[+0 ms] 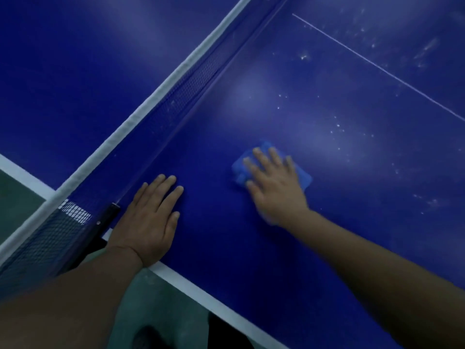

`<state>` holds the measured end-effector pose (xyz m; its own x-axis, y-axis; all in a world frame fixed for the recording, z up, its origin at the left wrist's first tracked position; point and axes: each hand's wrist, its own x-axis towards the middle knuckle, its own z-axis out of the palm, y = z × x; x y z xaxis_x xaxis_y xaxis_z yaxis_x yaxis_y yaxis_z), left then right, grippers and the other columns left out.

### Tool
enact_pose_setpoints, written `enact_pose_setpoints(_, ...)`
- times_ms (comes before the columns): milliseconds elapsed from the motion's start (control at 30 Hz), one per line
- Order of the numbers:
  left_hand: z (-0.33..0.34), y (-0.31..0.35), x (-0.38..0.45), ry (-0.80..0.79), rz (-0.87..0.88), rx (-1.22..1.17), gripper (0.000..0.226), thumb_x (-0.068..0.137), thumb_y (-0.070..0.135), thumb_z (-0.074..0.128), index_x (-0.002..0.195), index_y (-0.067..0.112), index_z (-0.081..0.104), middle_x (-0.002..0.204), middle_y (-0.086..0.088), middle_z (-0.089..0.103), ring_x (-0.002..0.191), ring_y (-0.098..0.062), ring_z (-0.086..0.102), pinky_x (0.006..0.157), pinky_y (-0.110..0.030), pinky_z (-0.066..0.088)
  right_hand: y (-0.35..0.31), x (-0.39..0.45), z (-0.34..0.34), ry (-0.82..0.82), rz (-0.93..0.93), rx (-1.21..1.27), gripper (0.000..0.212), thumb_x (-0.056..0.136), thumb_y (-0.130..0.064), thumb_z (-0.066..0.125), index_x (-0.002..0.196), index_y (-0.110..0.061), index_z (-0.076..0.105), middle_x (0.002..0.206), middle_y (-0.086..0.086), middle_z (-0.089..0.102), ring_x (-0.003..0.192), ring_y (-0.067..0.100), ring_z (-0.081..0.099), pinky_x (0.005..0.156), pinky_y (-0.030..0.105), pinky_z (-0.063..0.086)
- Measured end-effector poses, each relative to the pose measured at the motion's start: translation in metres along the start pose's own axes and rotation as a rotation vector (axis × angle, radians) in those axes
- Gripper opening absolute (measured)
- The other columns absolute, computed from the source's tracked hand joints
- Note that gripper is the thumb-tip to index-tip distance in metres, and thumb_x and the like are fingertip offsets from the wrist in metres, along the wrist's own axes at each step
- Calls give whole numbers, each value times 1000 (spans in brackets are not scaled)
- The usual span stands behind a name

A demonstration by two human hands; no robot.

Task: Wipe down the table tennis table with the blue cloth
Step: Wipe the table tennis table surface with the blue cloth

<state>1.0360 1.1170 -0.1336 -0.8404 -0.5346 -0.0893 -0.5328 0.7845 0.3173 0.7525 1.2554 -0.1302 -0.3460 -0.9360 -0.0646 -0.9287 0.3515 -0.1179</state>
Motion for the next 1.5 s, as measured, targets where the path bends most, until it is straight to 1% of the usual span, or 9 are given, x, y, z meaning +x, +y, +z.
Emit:
enact_pose_setpoints(133,-5,6,-1,5,-10,2,55,102,35,30,146,6,46,159,-10,35,150,-25,23,124,-37,5,102,42,-29,44,619,76,58,102,-48,26,157,-31,29,167,1,18,153,31,12,121,57,11)
enact_pose_setpoints(233,-7,15,1,32,-80,-32,56,100,36,31,143,5,49,157,-10,38,149,-24,25,125,-34,3,84,55,-34,49,881,169,57,105,-47,26,159,-33,17,168,-3,6,154,29,1,121,59,2)
enact_pose_setpoints(433,2,56,31,135,-255,-65,65,100,42,26,154,8,32,166,-9,17,155,-21,6,125,-36,-5,-30,60,-9,-70,-129,21,58,99,-48,25,154,-30,34,164,-1,26,153,30,16,121,58,10)
enact_pose_setpoints(533,8,58,39,89,-302,-39,69,99,49,15,159,15,19,168,-2,5,155,-14,-7,124,-39,-10,42,102,-19,4,54,-27,61,97,-46,25,153,-27,39,162,4,31,149,36,25,117,60,19)
enact_pose_setpoints(733,13,58,38,73,-309,-15,63,101,43,21,158,16,26,167,-4,15,156,-18,1,124,-44,-5,133,119,-44,-61,578,97,58,104,-48,27,159,-33,16,169,-2,6,154,27,0,122,56,2)
enact_pose_setpoints(967,14,54,39,66,-295,-14,56,102,44,27,156,28,28,167,-7,19,156,-22,7,124,-48,0,-14,110,-17,-83,-182,-12,60,100,-52,20,156,-33,29,166,-4,20,154,27,8,123,55,4)
enact_pose_setpoints(1200,17,53,40,66,-276,25,54,103,43,28,155,27,31,166,-9,21,155,-26,11,122,-53,8,55,147,-28,-36,57,-30,56,104,-47,24,157,-30,26,167,-2,16,154,29,4,123,56,2)
enact_pose_setpoints(1367,16,52,40,46,-272,61,55,102,42,28,155,26,29,165,-12,20,155,-29,12,120,-56,11,-29,137,-18,-64,-538,-57,59,100,-42,29,153,-17,39,162,5,30,152,33,18,122,53,11)
enact_pose_setpoints(1500,16,53,39,44,-270,62,55,103,42,28,155,27,27,166,-11,20,155,-28,11,120,-56,11,-20,190,-25,-92,-588,-66,55,100,-36,34,150,-14,43,157,10,39,148,35,26,118,56,20)
